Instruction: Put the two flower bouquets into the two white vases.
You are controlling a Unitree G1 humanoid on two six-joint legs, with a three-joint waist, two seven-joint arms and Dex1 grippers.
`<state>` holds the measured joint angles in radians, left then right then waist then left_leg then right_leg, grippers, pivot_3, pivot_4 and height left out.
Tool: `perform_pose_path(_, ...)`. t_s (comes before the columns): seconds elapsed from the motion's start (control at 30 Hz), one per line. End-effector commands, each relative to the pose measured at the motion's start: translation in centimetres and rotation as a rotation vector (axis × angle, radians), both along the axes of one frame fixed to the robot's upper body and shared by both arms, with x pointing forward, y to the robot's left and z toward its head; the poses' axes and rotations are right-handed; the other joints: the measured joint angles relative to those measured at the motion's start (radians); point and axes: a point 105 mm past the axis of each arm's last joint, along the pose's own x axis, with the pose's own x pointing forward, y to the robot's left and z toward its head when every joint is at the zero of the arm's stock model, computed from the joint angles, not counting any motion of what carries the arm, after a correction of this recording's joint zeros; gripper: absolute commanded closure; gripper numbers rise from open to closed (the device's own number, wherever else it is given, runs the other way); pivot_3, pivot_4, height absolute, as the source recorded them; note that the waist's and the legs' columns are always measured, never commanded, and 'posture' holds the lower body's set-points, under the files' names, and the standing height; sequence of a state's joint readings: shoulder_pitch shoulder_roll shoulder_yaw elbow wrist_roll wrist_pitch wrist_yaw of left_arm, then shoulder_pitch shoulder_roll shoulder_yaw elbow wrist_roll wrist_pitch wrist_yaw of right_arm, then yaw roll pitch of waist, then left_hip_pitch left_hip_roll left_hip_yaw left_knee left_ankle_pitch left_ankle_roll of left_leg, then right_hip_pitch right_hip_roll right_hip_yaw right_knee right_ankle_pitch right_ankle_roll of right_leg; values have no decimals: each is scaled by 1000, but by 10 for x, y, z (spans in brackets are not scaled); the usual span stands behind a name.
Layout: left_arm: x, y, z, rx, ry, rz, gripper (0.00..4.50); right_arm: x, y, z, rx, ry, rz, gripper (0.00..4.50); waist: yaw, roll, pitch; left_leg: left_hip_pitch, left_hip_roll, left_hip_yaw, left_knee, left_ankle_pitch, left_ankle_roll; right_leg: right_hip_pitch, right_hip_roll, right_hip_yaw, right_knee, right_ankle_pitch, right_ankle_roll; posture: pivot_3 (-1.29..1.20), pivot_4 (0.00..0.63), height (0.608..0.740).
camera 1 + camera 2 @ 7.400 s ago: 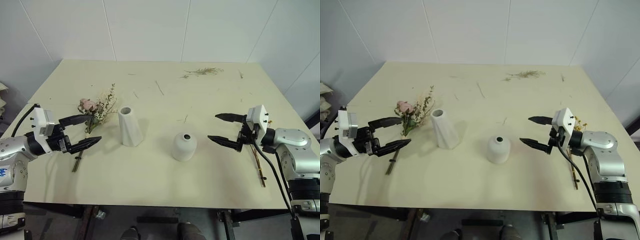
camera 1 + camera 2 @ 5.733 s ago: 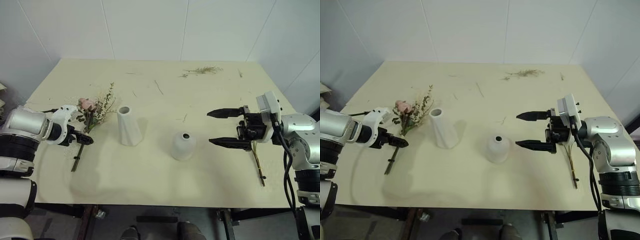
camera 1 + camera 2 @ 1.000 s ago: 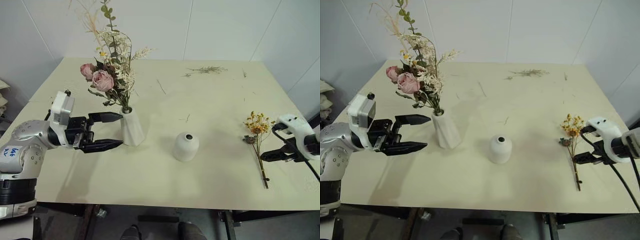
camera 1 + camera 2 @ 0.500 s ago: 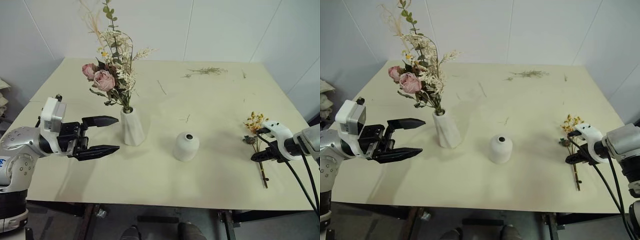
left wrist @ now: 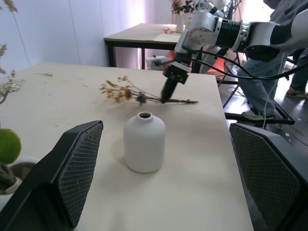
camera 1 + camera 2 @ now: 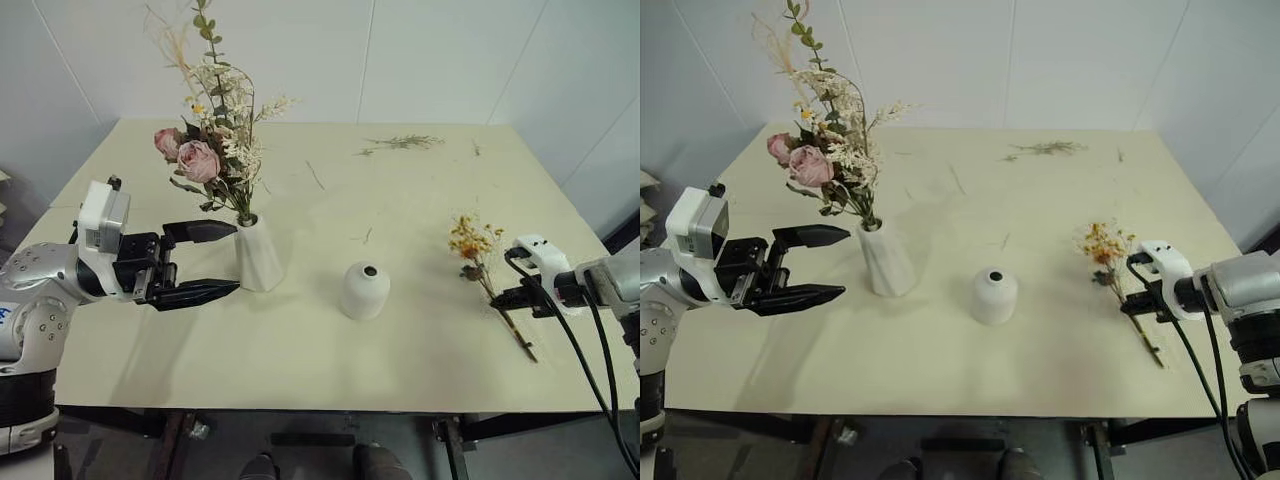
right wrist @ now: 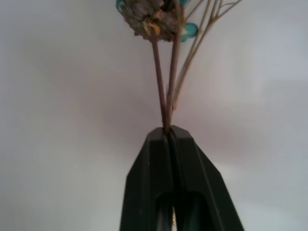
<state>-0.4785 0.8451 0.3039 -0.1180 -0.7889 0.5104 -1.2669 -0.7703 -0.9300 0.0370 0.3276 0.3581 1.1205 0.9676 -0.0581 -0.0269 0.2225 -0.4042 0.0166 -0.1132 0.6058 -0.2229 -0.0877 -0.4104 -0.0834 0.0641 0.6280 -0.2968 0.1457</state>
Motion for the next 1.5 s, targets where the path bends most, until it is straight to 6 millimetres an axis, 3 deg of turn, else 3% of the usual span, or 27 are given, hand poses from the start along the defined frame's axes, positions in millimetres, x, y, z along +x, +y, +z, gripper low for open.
perform_pose_path(0.03,4,4,7,0,-43,12,0,4,39,88,243,-521,199,4472,-1,1,1,0,1,0,0,0,0,0,1,0,0,0,0,0,150,740)
perform_pose_path(0.1,7,6,8,-7,-45,15,0,0,52,124,402,-769,203,4472,0,1,1,0,2,0,-1,0,0,0,3,0,0,1,0,0,150,740)
perform_pose_path(0.17,9,7,9,-11,-46,15,0,-11,66,146,538,-905,238,4472,3,1,1,0,3,-1,-1,0,0,0,3,0,1,1,0,0,150,740)
perform_pose_path(0.27,13,6,9,-14,-44,12,0,-29,94,152,647,-958,350,4472,10,1,1,-1,3,-1,-2,0,-1,0,3,0,0,1,-1,0,150,740)
perform_pose_path(0.4,17,7,7,-14,-37,13,0,-38,118,145,685,-964,422,4472,16,1,1,-1,3,-1,-2,0,-1,0,3,0,0,1,-1,0,150,740)
perform_pose_path(0.47,19,6,6,-14,-32,14,0,-43,134,132,689,-939,482,4472,16,1,1,0,3,-1,-2,0,-1,0,3,0,0,1,-1,0,150,740)
perform_pose_path(0.6,20,5,6,-21,-32,15,0,-45,148,113,653,-937,531,4472,13,1,1,0,3,-1,-2,1,-1,0,3,0,1,1,-1,0,150,740)
perform_pose_path(0.77,21,3,8,-38,-39,25,0,-41,151,93,642,-954,528,4472,11,1,1,0,3,-1,-2,1,-2,0,3,0,1,1,-1,0,150,740)
perform_pose_path(0.97,18,2,8,-47,-40,42,0,-37,140,91,649,-981,490,4472,8,1,1,0,3,-1,-2,1,-2,0,3,0,1,1,-1,0,150,740)
perform_pose_path(1.33,19,1,11,-51,-44,50,0,-43,148,76,601,-963,531,4472,5,1,0,1,3,-1,-1,1,-2,0,3,0,2,2,-2,0,150,740)
perform_pose_path(1.5,19,0,13,-53,-46,53,0,-47,153,82,583,-1021,539,4472,5,1,0,1,3,-1,-2,1,-2,0,3,0,1,2,-2,0,150,740)
